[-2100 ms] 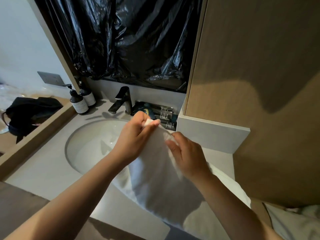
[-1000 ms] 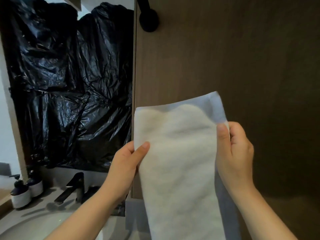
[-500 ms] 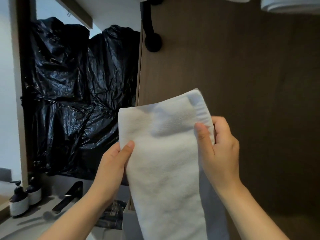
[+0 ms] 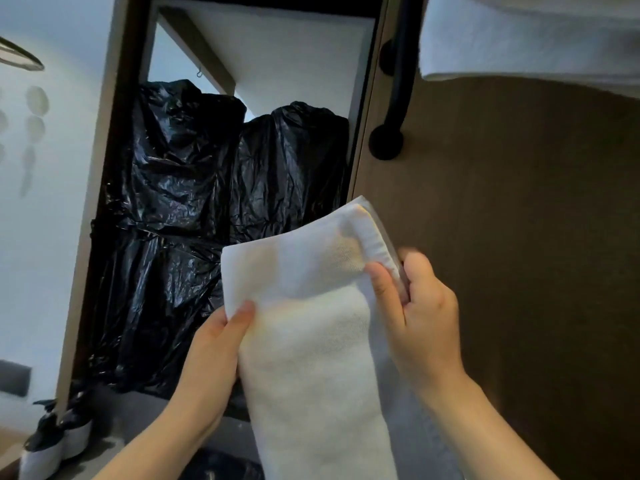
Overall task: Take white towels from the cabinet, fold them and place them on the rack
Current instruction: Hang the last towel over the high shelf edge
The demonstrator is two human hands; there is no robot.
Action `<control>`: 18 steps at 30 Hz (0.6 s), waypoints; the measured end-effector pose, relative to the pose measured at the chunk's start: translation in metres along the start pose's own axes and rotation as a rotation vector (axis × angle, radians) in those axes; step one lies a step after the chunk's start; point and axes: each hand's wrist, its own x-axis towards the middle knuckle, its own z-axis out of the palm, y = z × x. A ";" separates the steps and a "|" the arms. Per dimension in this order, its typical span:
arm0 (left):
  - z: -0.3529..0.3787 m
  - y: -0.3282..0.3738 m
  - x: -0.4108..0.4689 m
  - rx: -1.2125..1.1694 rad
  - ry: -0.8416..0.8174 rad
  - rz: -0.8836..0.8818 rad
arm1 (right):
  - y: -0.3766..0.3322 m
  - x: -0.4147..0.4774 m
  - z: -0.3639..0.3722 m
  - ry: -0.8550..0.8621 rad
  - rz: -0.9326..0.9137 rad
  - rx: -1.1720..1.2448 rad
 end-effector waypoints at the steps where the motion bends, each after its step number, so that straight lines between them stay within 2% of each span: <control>1: -0.010 0.001 0.007 -0.021 -0.002 -0.002 | -0.005 0.004 0.012 0.004 -0.017 -0.010; 4: -0.041 0.005 0.030 -0.082 0.001 -0.007 | -0.018 0.012 0.050 -0.038 -0.014 -0.020; 9: -0.109 0.010 0.066 -0.045 -0.044 -0.044 | -0.041 0.020 0.119 -0.069 0.054 -0.067; 18: -0.209 0.033 0.117 0.005 -0.078 -0.071 | -0.090 0.017 0.219 -0.006 0.156 -0.054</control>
